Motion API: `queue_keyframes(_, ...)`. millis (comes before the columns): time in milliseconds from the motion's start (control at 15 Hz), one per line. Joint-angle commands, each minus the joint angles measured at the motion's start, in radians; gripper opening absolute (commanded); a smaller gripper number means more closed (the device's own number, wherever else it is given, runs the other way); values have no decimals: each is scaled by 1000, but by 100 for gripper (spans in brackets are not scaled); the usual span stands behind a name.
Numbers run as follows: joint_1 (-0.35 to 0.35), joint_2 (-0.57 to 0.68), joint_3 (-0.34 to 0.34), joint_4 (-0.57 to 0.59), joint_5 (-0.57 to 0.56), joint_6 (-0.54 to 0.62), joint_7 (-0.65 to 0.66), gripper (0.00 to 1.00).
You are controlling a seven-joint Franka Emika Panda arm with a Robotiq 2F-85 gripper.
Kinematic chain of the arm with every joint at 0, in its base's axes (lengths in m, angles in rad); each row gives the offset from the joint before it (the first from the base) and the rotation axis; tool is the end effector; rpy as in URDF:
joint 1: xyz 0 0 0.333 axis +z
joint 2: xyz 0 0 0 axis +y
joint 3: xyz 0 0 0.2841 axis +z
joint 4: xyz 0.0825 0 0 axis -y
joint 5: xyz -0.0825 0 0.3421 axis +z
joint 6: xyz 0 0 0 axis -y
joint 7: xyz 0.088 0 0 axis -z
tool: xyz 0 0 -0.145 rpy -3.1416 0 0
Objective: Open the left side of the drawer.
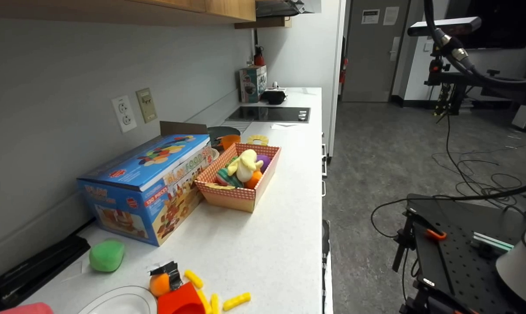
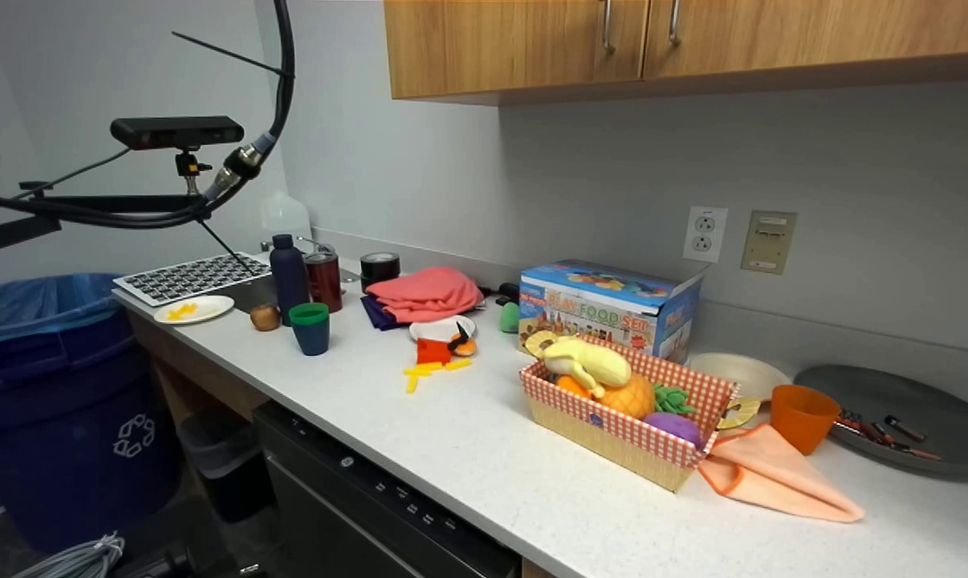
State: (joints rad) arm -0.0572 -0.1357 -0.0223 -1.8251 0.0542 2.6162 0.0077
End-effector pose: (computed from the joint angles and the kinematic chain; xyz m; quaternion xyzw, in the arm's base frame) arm 0.5597 -0.0456 0.6504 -0.8927 0.0544 -0.4474 0.0080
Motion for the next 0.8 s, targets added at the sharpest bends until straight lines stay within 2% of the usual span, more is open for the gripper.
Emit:
queue_keyframes(0,5,44,-23,94,20,-83,-27,100)
queue_keyframes(200,15,39,-17,120,80,-226,12,100)
queue_keyframes(467,24,28,-22,109,221,-383,-13,100)
queue_keyframes(533,28,29,-23,106,271,-401,-23,100)
queue_keyframes(733,52,41,-13,94,424,-317,-96,100)
